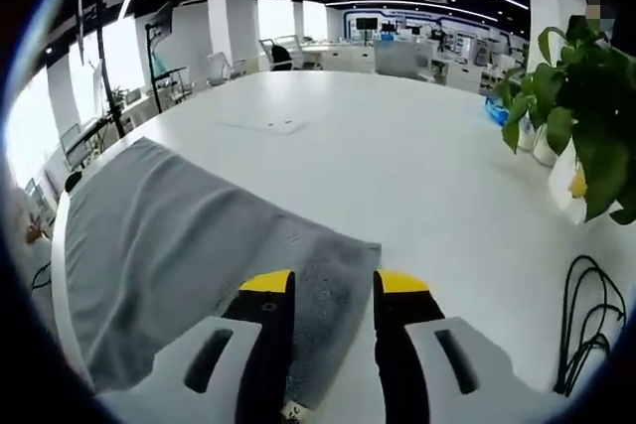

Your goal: Fold the towel on the table until its edges align and the towel forms a compact rectangular stack.

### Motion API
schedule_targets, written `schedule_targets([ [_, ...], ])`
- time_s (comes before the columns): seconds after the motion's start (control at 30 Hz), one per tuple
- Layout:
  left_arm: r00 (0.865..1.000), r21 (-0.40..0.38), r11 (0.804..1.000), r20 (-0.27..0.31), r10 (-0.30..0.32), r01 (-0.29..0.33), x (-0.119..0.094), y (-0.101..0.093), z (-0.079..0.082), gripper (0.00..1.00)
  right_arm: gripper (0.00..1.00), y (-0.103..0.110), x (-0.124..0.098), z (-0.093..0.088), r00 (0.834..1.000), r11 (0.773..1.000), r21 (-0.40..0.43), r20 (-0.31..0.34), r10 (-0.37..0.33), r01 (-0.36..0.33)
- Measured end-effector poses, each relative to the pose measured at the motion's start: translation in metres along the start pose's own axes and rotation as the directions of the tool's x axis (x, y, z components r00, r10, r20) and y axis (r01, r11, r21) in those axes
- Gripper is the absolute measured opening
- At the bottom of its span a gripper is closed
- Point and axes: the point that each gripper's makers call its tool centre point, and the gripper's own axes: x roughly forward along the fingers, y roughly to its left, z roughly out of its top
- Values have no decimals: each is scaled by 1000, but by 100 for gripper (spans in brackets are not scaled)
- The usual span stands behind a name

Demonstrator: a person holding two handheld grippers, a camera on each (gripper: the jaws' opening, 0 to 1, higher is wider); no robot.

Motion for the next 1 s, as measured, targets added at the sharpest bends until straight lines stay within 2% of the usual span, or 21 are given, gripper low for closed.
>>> schedule_targets([
  [0.13,1000,-7,1000,6,-5,5,1,0,0,7,24,-6,10,-8,999,1000,12,-23,-26,26],
  [0.3,1000,-3,1000,12,19,-19,2,-1,-2,7,22,-15,18,-17,997,998,33,-49,-59,61],
  [0.57,999,-13,1000,22,25,-25,3,0,-3,7,13,-11,20,-13,999,996,74,-26,-46,48],
  [0.63,999,-63,998,43,25,-22,2,1,-2,7,12,-12,20,-13,999,994,93,-19,-47,48],
  [0.7,998,-75,997,54,25,-21,2,2,-3,7,6,-12,19,-13,999,992,118,-12,-46,47],
  [0.73,998,-73,997,56,24,-20,2,2,-3,7,2,-10,20,-12,999,993,110,-1,-32,32],
  [0.83,997,-99,995,65,32,-25,2,2,-2,7,1,-9,20,-12,999,997,68,-6,-38,38],
  [0.97,997,-108,994,59,41,-34,2,2,-2,7,0,-8,20,-11,999,997,59,-14,-47,47],
  [1.0,997,-132,991,65,37,-28,2,2,-1,7,0,-8,19,-11,999,997,59,-15,-48,49],
])
